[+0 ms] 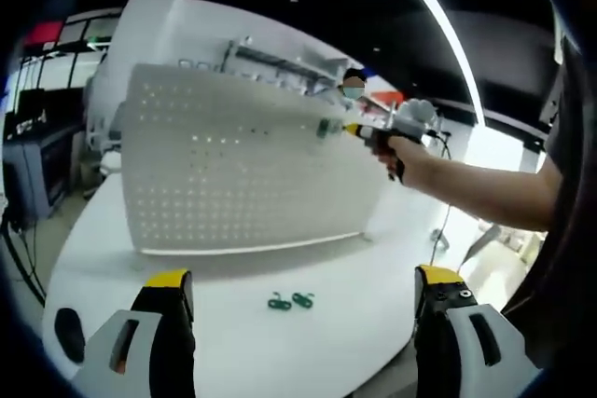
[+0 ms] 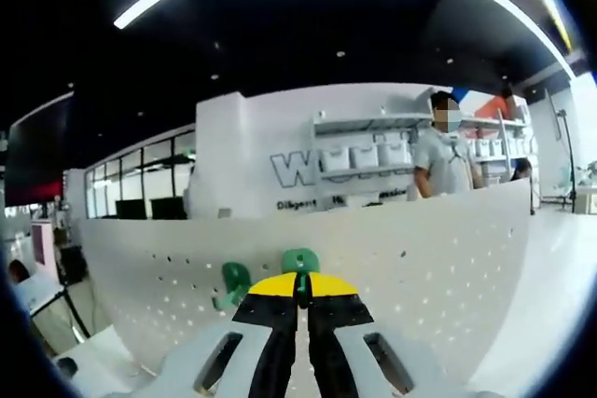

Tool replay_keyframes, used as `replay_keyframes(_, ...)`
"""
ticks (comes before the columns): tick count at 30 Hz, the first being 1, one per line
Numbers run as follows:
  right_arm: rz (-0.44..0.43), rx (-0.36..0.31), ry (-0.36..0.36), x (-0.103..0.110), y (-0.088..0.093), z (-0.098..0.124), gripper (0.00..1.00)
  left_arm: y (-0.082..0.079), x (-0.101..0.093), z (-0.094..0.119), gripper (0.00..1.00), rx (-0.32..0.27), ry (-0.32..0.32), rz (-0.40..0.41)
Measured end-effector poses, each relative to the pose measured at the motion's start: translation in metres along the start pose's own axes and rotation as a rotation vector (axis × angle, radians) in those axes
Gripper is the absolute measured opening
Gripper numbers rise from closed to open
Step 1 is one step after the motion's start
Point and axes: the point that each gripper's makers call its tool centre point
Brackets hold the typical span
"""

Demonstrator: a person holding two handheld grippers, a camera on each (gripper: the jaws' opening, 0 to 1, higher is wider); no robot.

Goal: Insert the hook assembly into the mounting plate slot until the hook locks in place.

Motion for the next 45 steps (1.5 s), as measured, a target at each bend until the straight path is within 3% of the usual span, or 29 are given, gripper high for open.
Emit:
replay_keyframes(8,0.025,-0.015,-0.023,0.011,0.002,-0.006,0.01,-0.002,0.007,-0.001,1.0,-0.004,-0.02,0.009)
replay_keyframes(12,0.023,-0.006,-0.001,0.008,0.011,-0.007,0.01,-0.004,0.009,-0.002,1.0,-0.009,-0.021,0.015)
replay_keyframes(21,0.043,-0.026,0.018,0.006,0.012,-0.01,0.0,-0.002,0.018,-0.001,0.99,-0.01,-0.031,0.027)
replay_keyframes(24,0.083,-0.003,0.024,0.008,0.017,-0.013,0.0,-0.004,0.022,0.0,0.97,-0.014,-0.037,0.028)
replay_keyframes(30,0.053,-0.019,0.047,0.008,0.016,-0.011,0.0,-0.003,0.025,0.002,0.97,-0.016,-0.046,0.031)
replay_keyframes(33,0.078,-0.024,0.055,0.01,0.018,-0.011,0.01,-0.001,0.025,0.002,0.97,-0.013,-0.045,0.032)
replay_keyframes(36,0.085,0.007,0.054,0.009,0.019,-0.01,0.01,-0.002,0.024,0.002,0.97,-0.017,-0.043,0.035)
replay_keyframes(40,-0.008,0.078,-0.007,0.01,0.028,-0.012,0.02,0.0,0.022,0.0,0.97,-0.012,-0.029,0.041)
replay_keyframes(45,0.056,0.085,0.023,0.005,0.024,-0.007,0.12,-0.001,0.019,-0.004,0.98,-0.003,-0.018,0.023)
Point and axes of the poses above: the point that each gripper's makers call its tool centre point, and the gripper's own axes: z roughly backward along the fingers, x roughly to its left, y roughly out of its underside, and after that the axes turned 7 degrees about x, right-handed
